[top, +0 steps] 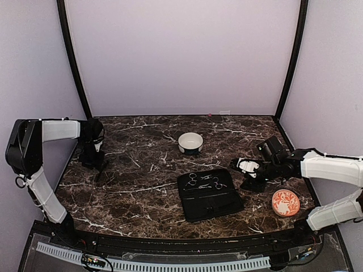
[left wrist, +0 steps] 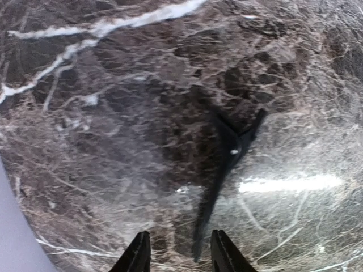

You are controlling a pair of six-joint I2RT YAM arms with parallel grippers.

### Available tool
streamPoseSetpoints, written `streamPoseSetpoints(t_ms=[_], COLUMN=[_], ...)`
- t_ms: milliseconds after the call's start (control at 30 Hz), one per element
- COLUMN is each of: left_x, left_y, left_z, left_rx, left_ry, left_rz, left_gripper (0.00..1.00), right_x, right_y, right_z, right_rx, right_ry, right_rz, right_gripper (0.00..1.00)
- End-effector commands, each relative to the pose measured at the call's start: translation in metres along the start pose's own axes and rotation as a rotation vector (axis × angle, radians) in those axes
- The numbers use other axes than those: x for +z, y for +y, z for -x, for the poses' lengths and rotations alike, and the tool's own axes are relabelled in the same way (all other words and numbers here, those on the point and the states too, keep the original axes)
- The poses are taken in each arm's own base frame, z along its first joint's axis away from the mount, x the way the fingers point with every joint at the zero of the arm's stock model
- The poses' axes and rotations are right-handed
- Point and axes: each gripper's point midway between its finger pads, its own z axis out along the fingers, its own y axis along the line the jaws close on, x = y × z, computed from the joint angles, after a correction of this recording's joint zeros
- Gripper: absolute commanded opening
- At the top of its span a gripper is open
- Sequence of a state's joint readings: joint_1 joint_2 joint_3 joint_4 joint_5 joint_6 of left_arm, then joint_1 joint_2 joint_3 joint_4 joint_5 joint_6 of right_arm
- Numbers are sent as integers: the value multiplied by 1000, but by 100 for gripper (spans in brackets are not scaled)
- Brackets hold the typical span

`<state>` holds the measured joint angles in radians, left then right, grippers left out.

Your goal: Sort the hair-cutting tools

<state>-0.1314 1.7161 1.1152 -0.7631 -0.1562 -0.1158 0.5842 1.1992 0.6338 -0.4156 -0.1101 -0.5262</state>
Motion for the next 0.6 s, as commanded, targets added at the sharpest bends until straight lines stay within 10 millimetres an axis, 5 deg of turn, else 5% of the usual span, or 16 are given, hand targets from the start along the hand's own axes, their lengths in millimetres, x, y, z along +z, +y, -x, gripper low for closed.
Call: streamPoseSetpoints(t_ms=[0, 267, 433, 567], left_x=[9, 24, 27, 17], left_y=[-12, -19, -24, -42], left_z=[-7, -16, -19, -18], left_rx=[18, 22, 35, 121], left_ry=[39, 83, 86, 39], left_rz=[-56, -85, -110, -128], left_gripper=[35, 23, 2, 0], right_x=[-1, 1, 3, 5], right_y=[-5, -4, -3, 1], right_z=[7, 6, 5, 4], right_rx=[-10, -8, -6, -8], right_ry=[-12, -5, 3, 8], right_rz=[-10, -2, 8, 30], right_gripper=[47, 47, 47, 47])
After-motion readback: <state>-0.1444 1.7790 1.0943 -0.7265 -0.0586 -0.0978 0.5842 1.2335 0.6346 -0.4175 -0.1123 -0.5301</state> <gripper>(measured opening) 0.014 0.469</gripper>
